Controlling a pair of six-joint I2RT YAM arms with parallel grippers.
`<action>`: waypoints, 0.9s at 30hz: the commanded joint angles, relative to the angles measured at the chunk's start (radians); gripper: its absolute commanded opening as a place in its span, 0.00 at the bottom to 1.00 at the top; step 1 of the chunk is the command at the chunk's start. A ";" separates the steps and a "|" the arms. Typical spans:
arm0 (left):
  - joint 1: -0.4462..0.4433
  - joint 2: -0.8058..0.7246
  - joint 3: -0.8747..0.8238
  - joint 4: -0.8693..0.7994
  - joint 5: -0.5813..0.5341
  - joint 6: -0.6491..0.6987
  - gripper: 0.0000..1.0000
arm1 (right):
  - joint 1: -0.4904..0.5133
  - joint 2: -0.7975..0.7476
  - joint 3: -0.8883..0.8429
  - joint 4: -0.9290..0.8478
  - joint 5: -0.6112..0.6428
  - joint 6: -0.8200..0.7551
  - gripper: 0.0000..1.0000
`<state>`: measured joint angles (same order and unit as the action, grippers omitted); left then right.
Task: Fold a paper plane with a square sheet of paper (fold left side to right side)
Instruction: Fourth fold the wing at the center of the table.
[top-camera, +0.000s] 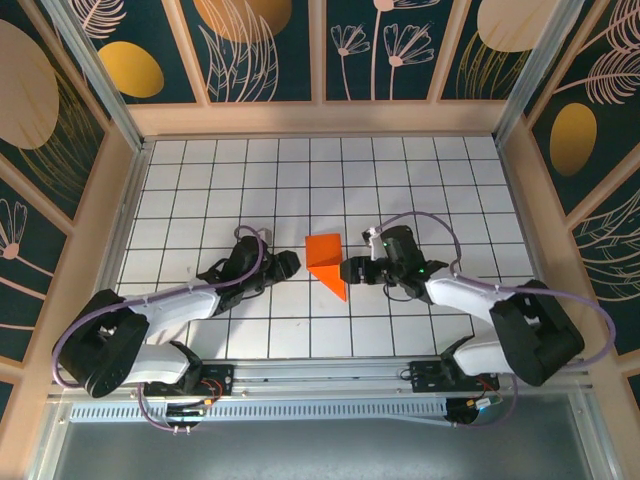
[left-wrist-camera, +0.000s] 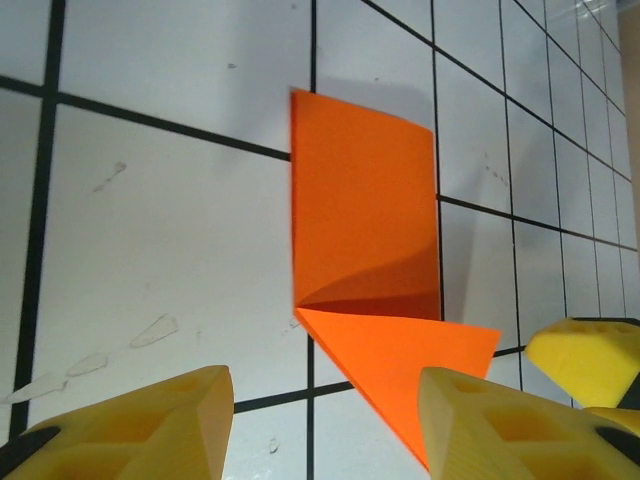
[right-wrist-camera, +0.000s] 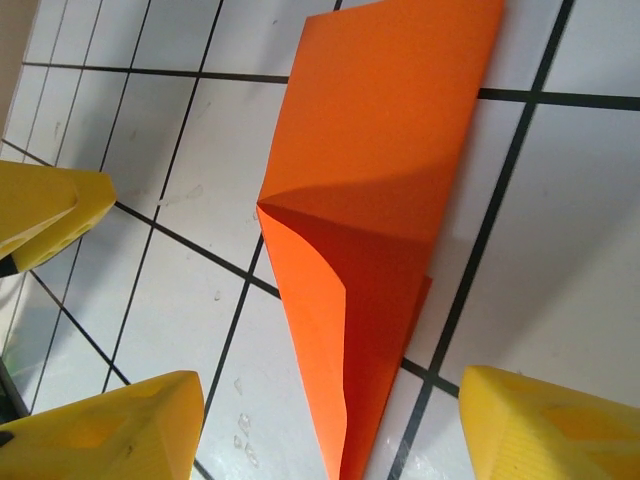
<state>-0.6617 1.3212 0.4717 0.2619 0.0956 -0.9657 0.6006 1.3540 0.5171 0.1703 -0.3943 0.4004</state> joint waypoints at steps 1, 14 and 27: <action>0.005 -0.023 -0.023 0.048 -0.019 -0.040 0.52 | 0.016 0.053 0.034 0.075 -0.001 -0.043 0.66; 0.006 0.016 -0.019 0.112 0.034 -0.063 0.59 | 0.034 0.124 0.029 0.153 -0.007 -0.037 0.47; 0.020 0.065 -0.004 0.172 0.076 -0.083 0.66 | 0.034 0.104 0.018 0.179 0.003 -0.025 0.00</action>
<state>-0.6548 1.3678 0.4507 0.3763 0.1459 -1.0309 0.6289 1.4933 0.5304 0.3267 -0.3939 0.3725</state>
